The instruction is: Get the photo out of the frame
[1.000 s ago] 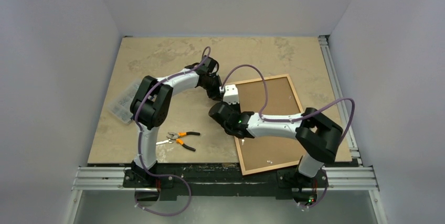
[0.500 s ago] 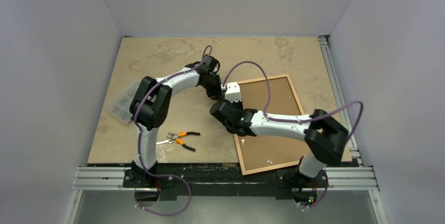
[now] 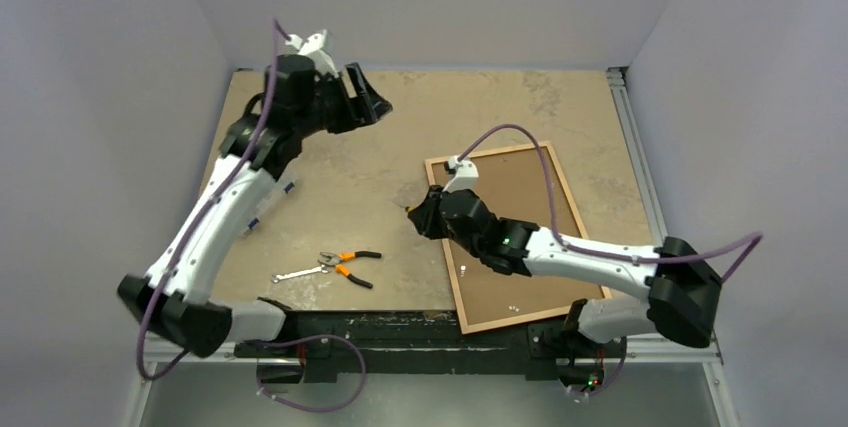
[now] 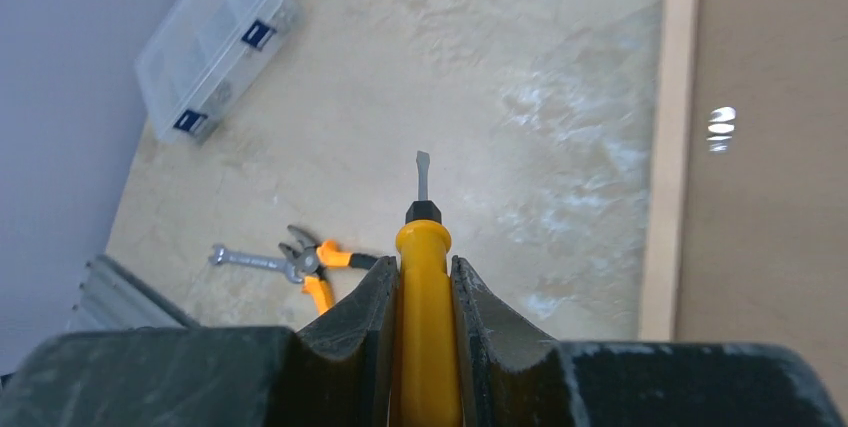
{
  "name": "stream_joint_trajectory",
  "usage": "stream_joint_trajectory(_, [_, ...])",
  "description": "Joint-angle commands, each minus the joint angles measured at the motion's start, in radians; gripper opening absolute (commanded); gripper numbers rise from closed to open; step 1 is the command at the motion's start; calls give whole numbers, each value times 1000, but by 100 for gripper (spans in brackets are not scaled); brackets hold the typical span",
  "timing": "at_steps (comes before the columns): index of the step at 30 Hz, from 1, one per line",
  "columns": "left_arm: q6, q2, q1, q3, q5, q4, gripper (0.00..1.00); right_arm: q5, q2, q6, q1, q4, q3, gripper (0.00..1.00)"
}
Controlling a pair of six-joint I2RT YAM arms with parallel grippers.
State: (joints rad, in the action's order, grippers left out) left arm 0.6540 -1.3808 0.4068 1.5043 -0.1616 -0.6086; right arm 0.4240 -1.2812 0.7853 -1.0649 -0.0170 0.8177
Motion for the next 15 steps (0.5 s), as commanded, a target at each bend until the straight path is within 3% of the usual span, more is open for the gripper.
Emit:
stream_joint_trajectory(1, [-123,181,3,-38,97,25,70,-229,-148,117,0,-318,3,0])
stream_joint_trajectory(5, [-148,275,15,-114,79,63,71,-383,-390,188,0,-494,117,0])
stream_joint_trajectory(10, [-177,291,63,-98,71,52,69,-522,-667,199,-1,-546,332,1])
stream_joint_trajectory(15, [-169,288,74,-112,35,68,68,-678,-838,229,1,-613,454,11])
